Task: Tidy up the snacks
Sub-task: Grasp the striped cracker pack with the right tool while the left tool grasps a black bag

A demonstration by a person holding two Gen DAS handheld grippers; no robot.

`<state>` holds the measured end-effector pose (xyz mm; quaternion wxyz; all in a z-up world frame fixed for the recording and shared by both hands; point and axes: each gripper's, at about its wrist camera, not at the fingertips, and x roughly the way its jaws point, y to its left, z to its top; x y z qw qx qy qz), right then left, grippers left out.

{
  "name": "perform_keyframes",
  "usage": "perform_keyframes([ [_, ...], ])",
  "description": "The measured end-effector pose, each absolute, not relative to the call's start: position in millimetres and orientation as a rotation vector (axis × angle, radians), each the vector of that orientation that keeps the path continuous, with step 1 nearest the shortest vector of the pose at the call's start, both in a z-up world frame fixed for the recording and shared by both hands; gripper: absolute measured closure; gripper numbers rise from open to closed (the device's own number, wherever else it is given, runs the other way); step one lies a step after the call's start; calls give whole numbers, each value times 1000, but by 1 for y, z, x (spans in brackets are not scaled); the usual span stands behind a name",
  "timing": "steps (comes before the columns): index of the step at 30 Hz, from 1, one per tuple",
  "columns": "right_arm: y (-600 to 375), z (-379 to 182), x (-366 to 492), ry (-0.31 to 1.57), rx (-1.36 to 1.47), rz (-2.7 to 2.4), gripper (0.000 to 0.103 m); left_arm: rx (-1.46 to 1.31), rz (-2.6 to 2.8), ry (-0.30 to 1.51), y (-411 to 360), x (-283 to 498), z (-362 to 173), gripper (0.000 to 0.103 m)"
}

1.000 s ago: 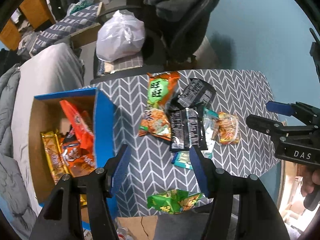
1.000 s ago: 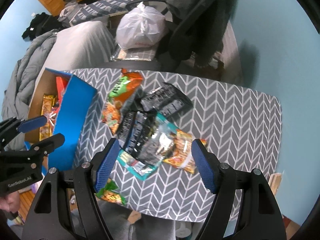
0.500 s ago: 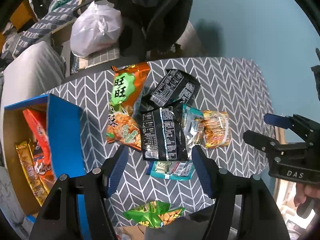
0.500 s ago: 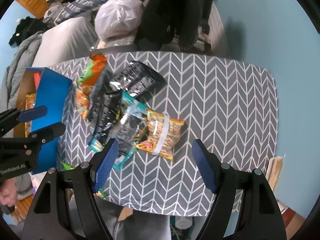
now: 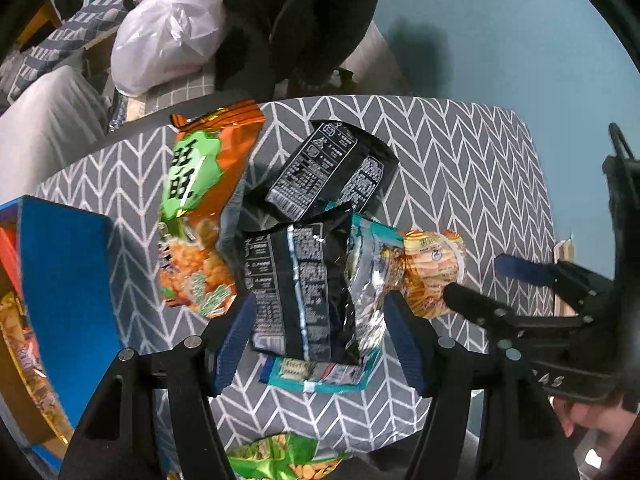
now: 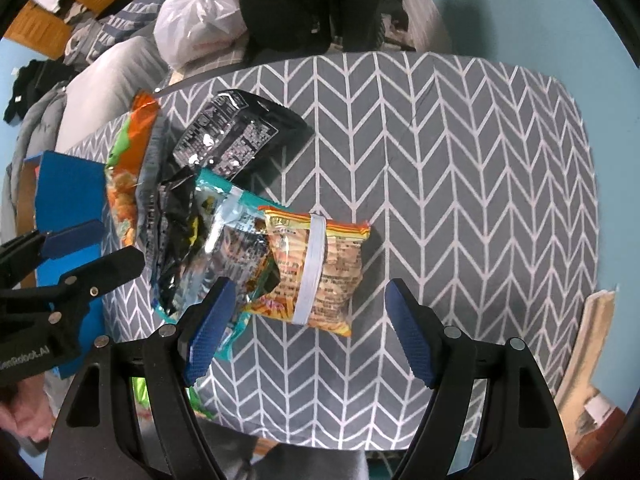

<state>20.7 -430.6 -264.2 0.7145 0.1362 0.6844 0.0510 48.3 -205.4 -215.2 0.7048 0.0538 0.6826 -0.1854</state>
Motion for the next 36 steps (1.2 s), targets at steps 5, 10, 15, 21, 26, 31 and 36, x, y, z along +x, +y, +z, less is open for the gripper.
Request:
perform_keyframes([
  [5,-431,-280,25,1533,316,102,26,121,-414,1528,-210,52,-229,35],
  [10,-431,-288,28,1548,328,94,26,134,-397,1562,-209,55,-249,35],
  [15,-428,-301,37,1557,343,91,26,105,-376,1607,-199,59,-265,28],
  [21,-420,-315,41,1578,338,80,26,68,-366,1640,-194,63,-279,23],
  [26,-414,-331,45,1582,330,73,26,76,-370,1655,-197,67,-288,21],
  [31,-405,-339,49,1568,323,92,27,26,-388,1677,-186,70,-303,21],
  [36,-397,-339,43,1545,281,111,47,80,-427,1622,-180,64,-297,35],
])
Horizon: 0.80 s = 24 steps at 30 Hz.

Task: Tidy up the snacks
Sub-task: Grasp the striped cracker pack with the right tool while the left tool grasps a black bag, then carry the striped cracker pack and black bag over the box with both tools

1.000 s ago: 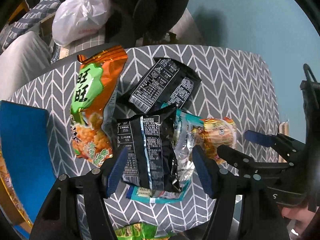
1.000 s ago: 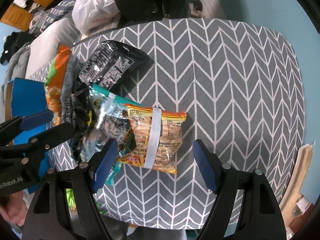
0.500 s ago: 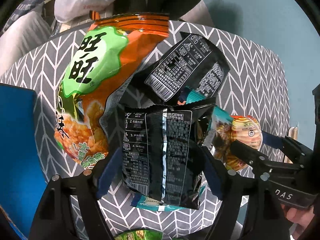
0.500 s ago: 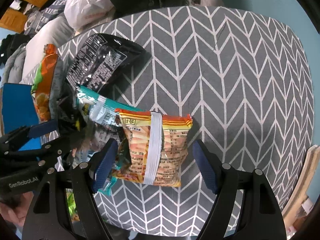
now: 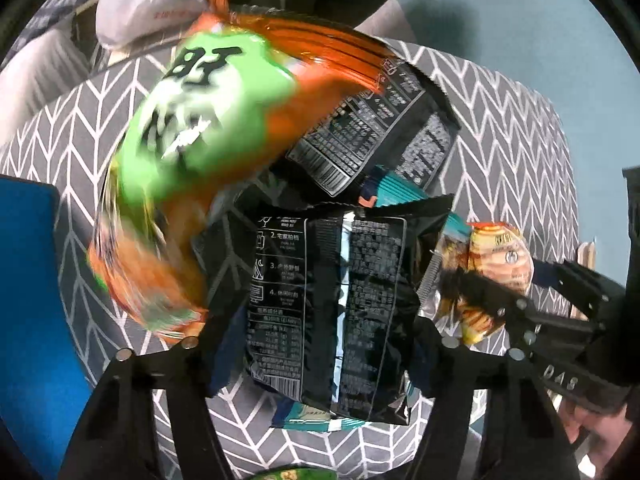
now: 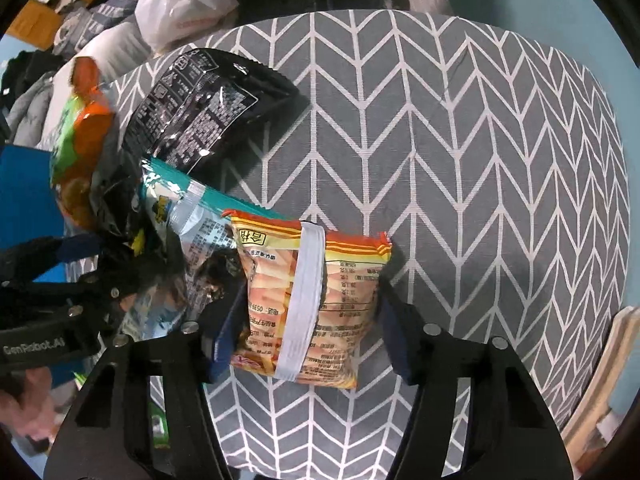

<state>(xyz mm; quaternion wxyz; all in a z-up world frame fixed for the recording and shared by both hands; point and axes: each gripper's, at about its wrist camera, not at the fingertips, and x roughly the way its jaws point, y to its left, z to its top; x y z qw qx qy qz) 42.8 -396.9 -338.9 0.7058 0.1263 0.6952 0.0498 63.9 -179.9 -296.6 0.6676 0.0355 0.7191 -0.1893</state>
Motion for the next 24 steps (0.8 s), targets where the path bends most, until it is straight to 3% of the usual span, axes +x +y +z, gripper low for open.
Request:
perform_keyframes([
  [5,-399,-336,38,1526,263,119,58,110,-413,1606,-172,57,-294,36],
  [24,-398,-292,-1,1494,151,165,60,173,-375,1486,-151,20,-230,36],
])
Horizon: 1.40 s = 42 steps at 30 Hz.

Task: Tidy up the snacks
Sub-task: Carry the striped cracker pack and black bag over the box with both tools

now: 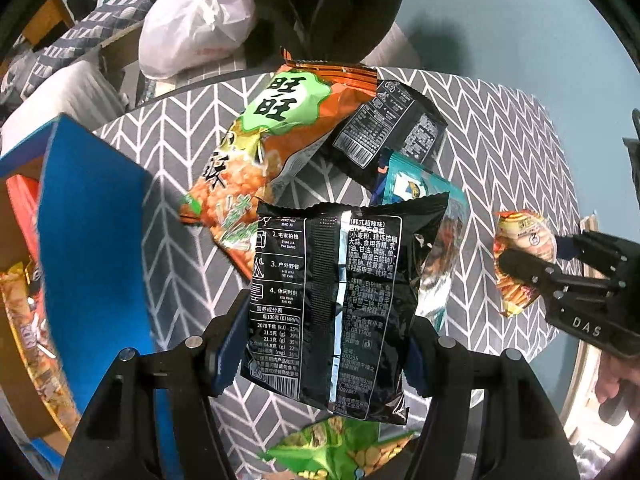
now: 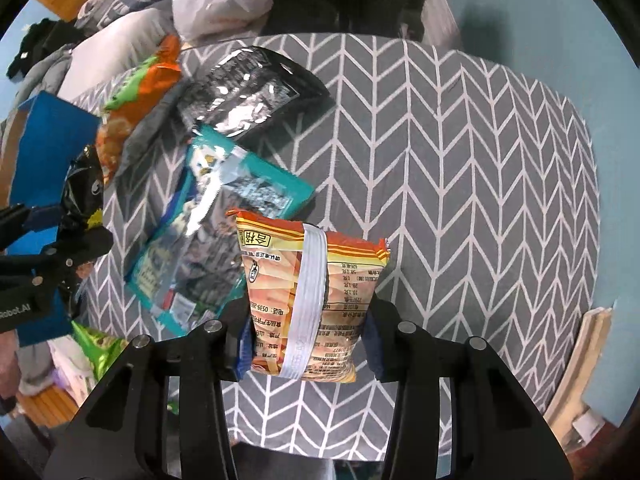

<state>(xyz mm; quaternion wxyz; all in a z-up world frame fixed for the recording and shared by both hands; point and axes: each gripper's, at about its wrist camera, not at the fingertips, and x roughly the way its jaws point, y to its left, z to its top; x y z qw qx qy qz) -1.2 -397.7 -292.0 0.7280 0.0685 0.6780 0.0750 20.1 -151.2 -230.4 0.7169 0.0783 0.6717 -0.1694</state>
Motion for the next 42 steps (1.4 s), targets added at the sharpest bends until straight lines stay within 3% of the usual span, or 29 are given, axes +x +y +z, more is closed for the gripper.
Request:
perform_keyframes([
  [15,-383,-219,-15,1437,109,240,61,172,-329,1436,-120,1,-189,36],
  [42,-259,-166,16,1358,0,457,61,88,-196,1338,-23,-3,-119,36],
])
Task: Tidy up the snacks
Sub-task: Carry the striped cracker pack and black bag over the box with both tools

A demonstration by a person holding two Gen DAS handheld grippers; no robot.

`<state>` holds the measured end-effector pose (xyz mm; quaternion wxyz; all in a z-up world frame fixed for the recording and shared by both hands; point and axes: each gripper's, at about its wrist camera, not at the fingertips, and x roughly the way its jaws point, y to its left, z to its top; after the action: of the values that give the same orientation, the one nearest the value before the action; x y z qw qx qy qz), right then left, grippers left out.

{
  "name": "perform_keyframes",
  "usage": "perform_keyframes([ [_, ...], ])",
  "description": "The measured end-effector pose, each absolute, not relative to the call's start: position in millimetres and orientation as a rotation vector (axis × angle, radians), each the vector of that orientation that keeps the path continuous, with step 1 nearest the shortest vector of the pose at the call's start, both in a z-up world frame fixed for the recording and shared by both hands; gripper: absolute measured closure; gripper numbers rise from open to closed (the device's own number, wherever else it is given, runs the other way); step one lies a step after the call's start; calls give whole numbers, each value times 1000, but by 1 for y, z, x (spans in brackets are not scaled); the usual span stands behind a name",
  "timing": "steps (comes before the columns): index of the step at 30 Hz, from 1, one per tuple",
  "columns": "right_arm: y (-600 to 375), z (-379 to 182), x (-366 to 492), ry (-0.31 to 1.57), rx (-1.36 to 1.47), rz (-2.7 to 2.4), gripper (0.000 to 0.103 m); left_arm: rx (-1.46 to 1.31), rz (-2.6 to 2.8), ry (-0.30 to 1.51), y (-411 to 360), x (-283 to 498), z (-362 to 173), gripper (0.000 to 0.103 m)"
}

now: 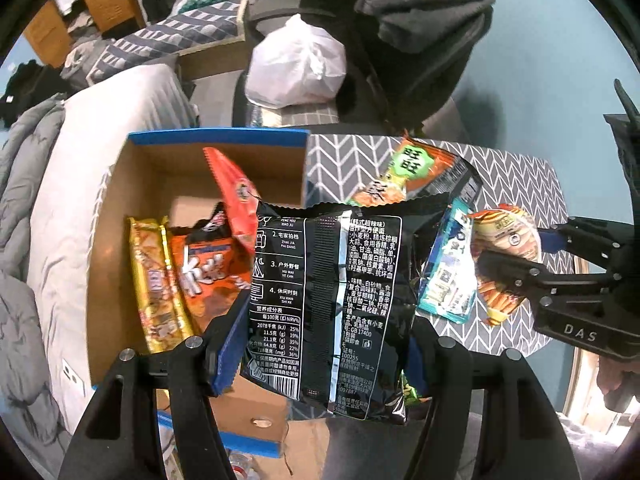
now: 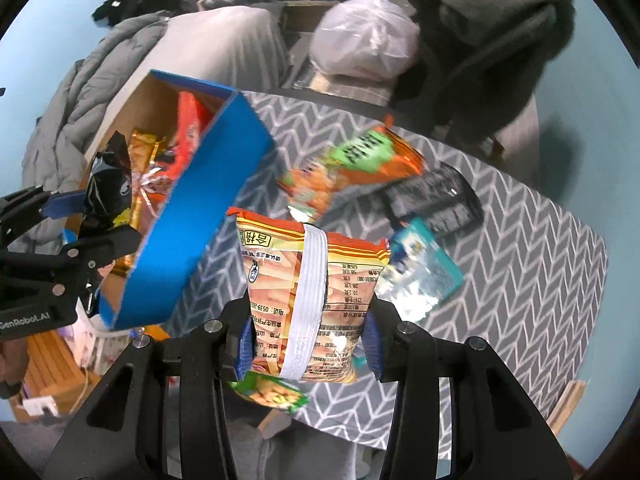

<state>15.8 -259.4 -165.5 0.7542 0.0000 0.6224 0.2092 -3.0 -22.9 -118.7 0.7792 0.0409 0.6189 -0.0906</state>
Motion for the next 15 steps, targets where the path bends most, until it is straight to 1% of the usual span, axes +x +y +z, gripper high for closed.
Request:
perform_keyframes([
  [15,-165,-146,38,1300,-88,605,61,25,-69,1322,52,-6,-114,36],
])
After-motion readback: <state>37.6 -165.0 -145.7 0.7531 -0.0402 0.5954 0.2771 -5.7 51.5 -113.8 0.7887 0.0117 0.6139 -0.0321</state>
